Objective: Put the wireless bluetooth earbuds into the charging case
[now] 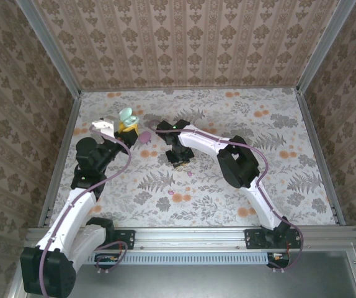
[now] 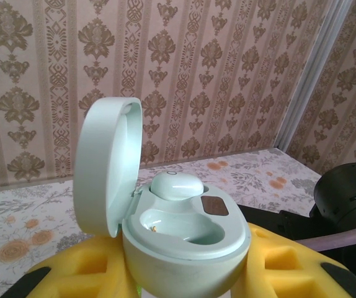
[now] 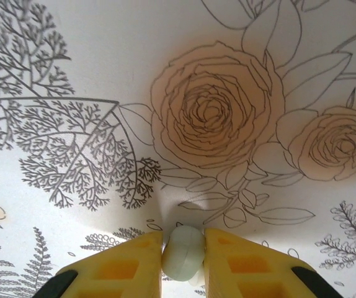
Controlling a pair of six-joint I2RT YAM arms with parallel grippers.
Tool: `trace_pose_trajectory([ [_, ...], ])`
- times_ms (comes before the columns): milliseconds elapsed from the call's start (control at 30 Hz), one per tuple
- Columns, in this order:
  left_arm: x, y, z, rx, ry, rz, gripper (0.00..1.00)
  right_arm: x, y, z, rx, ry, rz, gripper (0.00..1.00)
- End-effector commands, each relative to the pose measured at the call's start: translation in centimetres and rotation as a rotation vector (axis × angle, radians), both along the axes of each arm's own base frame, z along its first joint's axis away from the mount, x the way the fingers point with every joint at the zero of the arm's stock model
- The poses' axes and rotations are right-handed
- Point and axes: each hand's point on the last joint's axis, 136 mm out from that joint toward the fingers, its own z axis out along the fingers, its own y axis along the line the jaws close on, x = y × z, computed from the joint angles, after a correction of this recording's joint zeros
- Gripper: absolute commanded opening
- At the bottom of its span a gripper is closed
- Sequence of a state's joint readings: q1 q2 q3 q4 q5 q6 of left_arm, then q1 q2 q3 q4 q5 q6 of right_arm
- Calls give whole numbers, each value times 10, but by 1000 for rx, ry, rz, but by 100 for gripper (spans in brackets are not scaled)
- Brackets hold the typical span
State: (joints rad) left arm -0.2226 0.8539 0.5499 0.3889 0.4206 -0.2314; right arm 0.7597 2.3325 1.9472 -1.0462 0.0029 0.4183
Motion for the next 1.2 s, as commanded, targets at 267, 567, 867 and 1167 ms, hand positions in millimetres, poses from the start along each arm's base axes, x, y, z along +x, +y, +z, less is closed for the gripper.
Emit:
trace_pose_trajectory([
  [267, -10, -43, 12, 60, -92, -185, 31, 13, -15, 147, 569, -175, -78, 23],
  [567, -13, -99, 16, 125, -178, -351, 31, 11, -61, 257, 924, -287, -120, 24],
  [867, -26, -146, 15, 128, -214, -526, 31, -10, -36, 324, 1182, -271, 7, 24],
  [1167, -27, -166, 13, 108, -215, -594, 31, -21, -20, 329, 1198, -273, 65, 25],
])
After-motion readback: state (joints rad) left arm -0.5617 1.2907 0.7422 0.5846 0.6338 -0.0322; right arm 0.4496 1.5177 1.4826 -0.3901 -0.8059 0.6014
